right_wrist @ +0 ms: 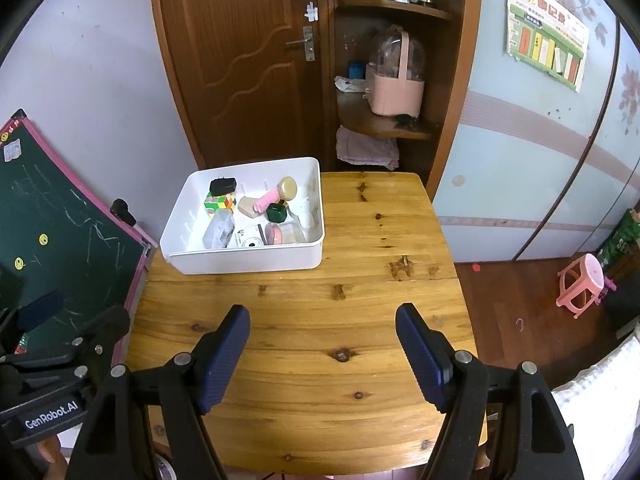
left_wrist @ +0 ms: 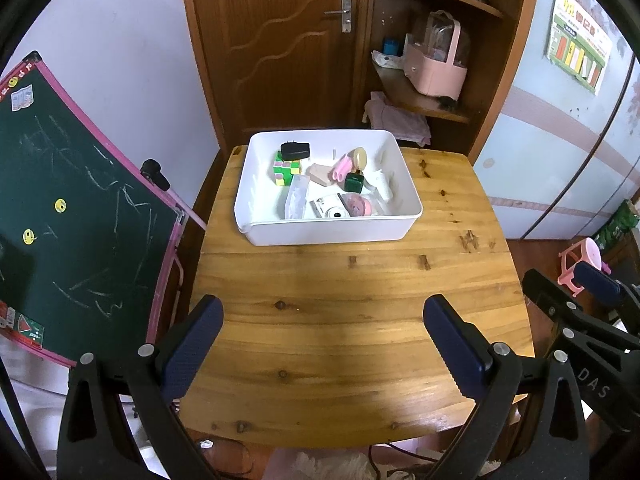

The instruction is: Organize rigid objects

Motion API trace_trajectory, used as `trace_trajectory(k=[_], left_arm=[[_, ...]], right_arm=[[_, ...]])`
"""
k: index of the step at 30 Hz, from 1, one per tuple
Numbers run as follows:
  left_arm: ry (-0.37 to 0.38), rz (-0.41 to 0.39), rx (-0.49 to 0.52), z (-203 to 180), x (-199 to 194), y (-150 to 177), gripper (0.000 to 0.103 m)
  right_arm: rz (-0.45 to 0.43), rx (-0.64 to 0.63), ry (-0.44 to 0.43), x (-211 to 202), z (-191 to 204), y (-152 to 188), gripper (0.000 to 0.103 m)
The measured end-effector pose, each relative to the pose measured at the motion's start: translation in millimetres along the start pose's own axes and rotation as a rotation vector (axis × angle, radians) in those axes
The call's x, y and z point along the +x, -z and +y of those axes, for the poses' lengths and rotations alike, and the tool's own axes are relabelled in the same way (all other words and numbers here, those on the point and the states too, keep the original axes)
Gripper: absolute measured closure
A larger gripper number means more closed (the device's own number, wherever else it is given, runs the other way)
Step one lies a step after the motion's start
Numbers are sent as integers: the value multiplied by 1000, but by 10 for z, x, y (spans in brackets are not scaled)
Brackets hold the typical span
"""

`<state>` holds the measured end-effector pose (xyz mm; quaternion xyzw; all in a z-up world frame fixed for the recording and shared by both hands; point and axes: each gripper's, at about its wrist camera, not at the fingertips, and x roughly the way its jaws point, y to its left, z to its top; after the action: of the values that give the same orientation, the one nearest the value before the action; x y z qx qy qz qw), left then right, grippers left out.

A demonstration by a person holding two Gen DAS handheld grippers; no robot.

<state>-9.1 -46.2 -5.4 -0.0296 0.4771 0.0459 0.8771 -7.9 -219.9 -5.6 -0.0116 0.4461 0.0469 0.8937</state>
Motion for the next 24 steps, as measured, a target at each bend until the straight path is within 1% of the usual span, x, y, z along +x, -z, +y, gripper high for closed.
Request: trace_trajectory(k=[24], left_arm=[[-3,7,6,-19,39,-42,3]], right_arm=[[19,8,9,79,-46,0,27]])
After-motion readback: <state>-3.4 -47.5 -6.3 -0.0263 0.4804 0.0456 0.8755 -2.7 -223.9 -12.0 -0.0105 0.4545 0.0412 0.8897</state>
